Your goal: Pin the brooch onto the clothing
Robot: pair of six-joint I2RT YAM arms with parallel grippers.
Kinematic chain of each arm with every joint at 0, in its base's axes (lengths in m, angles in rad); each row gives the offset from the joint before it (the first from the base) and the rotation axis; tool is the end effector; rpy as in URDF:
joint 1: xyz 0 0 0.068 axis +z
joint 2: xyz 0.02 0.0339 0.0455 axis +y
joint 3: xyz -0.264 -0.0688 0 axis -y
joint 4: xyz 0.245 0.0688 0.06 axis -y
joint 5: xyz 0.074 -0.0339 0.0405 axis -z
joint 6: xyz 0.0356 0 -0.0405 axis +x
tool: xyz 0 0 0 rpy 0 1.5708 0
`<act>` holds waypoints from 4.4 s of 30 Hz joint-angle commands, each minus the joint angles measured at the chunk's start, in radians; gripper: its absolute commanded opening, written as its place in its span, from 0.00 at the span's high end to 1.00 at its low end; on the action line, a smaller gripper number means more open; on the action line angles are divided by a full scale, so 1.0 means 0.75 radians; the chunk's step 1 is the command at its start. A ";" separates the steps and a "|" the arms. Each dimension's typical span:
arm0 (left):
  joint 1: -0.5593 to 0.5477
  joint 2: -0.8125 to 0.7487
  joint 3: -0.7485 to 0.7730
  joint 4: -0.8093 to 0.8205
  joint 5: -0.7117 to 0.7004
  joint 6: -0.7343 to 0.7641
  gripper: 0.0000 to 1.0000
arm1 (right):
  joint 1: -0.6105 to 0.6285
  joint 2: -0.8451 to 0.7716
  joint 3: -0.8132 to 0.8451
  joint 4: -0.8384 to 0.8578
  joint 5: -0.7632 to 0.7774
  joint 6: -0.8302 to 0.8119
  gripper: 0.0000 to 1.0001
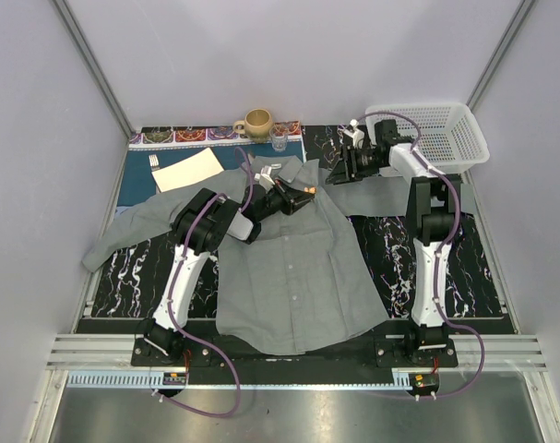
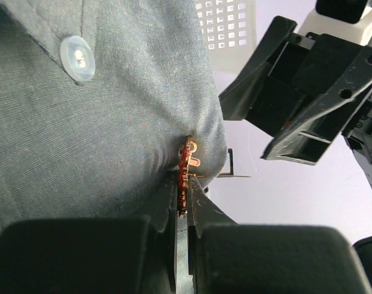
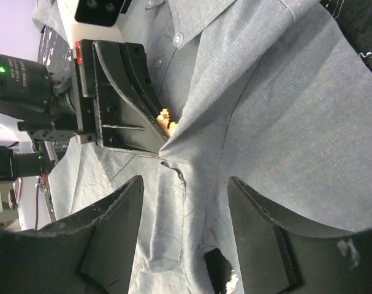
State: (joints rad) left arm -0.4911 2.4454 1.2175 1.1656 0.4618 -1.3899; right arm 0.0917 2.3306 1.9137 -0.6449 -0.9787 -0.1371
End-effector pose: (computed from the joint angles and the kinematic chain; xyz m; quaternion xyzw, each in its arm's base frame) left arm 0.4044 -0.2343 0.0656 -0.1671 0.7071 -0.6368 0.2581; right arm 0.4911 0.0748 0.1786 -0.2151 0.8351 0.4498 0.2325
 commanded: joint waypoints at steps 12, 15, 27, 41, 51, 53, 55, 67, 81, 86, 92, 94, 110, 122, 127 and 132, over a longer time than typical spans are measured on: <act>-0.006 0.016 0.048 0.258 0.045 -0.037 1.00 | 0.029 0.171 0.210 -0.253 -0.207 -0.245 0.39; -0.004 0.016 0.050 0.268 0.051 -0.039 1.00 | 0.037 0.189 0.226 -0.251 -0.221 -0.236 0.39; -0.006 0.008 0.068 0.309 0.092 -0.024 1.00 | 0.072 0.245 0.277 -0.259 -0.239 -0.208 0.45; -0.008 -0.002 0.070 0.323 0.131 0.006 1.00 | 0.082 0.255 0.300 -0.271 -0.290 -0.183 0.73; -0.008 -0.017 0.076 0.373 0.178 0.041 1.00 | 0.086 0.255 0.306 -0.273 -0.209 -0.169 0.52; -0.008 -0.015 0.076 0.385 0.182 0.043 1.00 | 0.086 0.263 0.316 -0.273 -0.211 -0.163 0.57; -0.010 -0.017 0.076 0.389 0.186 0.047 1.00 | 0.086 0.261 0.318 -0.271 -0.225 -0.169 0.61; -0.010 -0.013 0.119 0.395 0.258 0.072 1.00 | 0.107 0.271 0.336 -0.339 -0.250 -0.236 0.73; -0.010 -0.027 0.066 0.373 0.198 0.066 1.00 | 0.105 0.139 0.183 -0.037 -0.096 -0.055 0.82; -0.008 -0.025 0.050 0.379 0.176 0.053 1.00 | 0.097 0.036 0.030 0.160 -0.115 0.046 0.77; -0.010 -0.035 0.025 0.397 0.139 0.047 1.00 | 0.092 -0.058 -0.111 0.393 -0.039 0.148 0.78; -0.008 -0.041 0.023 0.395 0.133 0.047 1.00 | 0.092 -0.082 -0.154 0.430 -0.039 0.175 0.77; -0.008 -0.049 0.021 0.360 0.129 0.055 1.00 | 0.103 -0.089 -0.157 0.302 -0.115 -0.024 0.63; 0.006 -0.076 -0.012 0.336 0.112 0.119 1.00 | 0.084 -0.060 -0.073 0.285 -0.102 0.091 0.73; 0.041 -0.141 -0.044 0.175 0.096 0.233 1.00 | 0.080 -0.044 -0.056 0.285 -0.011 0.142 0.51; 0.082 -0.233 -0.008 -0.168 0.125 0.446 1.00 | 0.062 -0.054 -0.060 0.279 0.135 0.173 0.50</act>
State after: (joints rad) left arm -0.4595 2.3936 1.1870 1.1416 0.5526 -1.2198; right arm 0.1539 2.3367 1.8362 -0.4400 -0.9771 -0.0383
